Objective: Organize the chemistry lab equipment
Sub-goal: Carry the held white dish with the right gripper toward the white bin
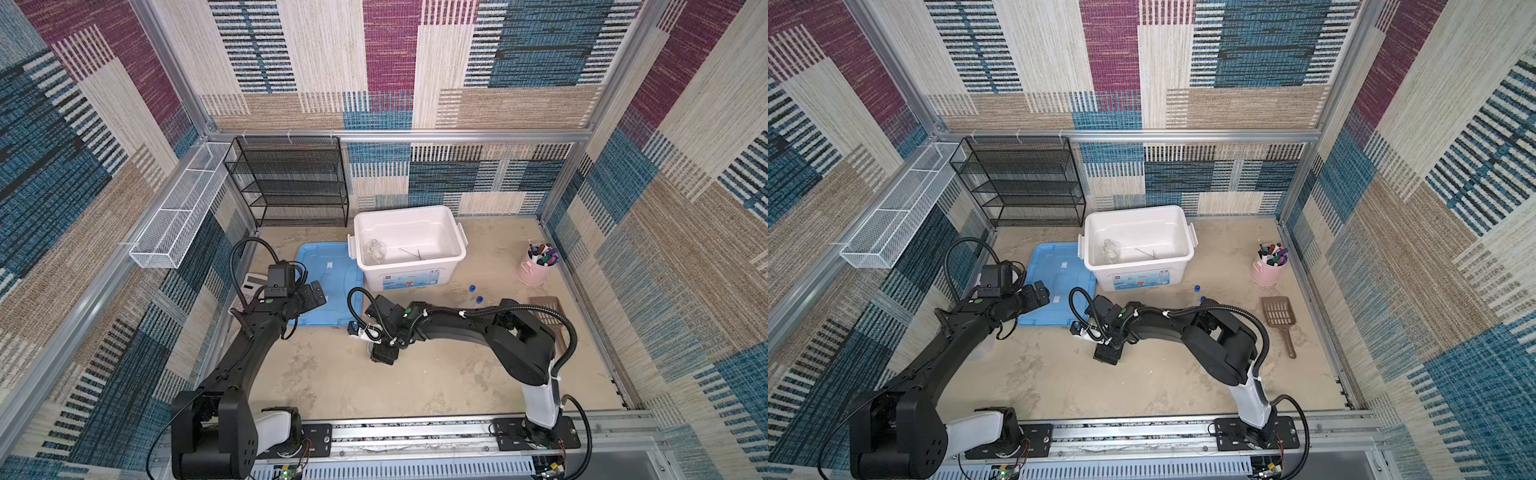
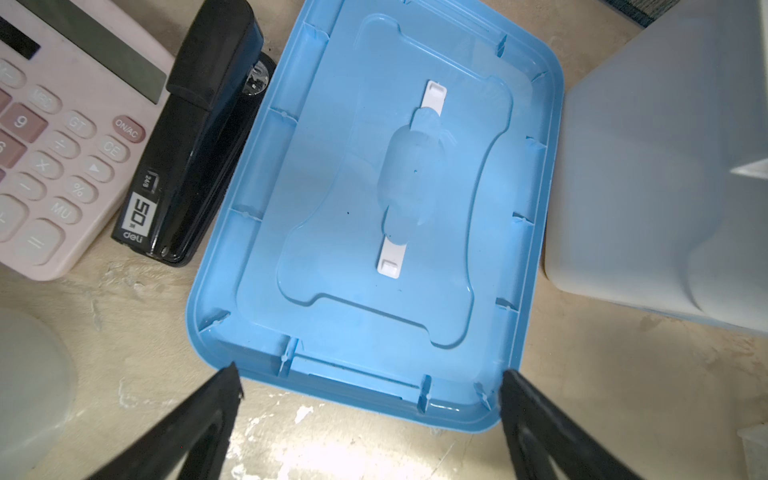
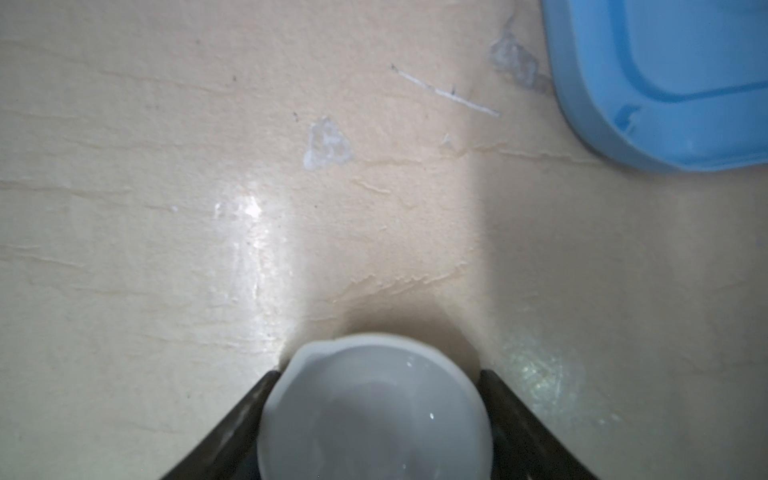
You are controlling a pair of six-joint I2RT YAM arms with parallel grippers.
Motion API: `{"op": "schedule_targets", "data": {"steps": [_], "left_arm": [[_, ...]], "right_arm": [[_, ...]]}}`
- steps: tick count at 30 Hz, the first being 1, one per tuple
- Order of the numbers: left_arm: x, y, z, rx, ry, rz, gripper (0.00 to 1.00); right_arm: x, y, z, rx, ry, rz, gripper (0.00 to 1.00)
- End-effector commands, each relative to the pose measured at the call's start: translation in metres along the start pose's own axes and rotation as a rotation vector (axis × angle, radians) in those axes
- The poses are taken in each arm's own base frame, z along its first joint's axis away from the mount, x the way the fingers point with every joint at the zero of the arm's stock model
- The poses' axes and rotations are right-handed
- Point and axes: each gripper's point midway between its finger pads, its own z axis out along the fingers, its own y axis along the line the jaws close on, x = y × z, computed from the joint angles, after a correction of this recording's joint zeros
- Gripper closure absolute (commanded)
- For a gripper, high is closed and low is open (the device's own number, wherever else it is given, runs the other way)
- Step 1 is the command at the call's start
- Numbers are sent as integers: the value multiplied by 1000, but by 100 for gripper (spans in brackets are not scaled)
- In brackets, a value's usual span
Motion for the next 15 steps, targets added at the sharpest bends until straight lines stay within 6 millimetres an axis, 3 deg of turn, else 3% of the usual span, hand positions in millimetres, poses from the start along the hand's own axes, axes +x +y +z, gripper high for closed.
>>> {"op": "schedule_targets", "data": {"steps": [1, 15], "left_arm": [[-4, 1, 0, -8, -19, 4, 1], [-3, 3, -1, -18, -22, 9, 1]], "right_arm": [[17, 6, 4, -32, 81, 11, 26], [23, 10, 8, -63, 128, 4, 35]]}}
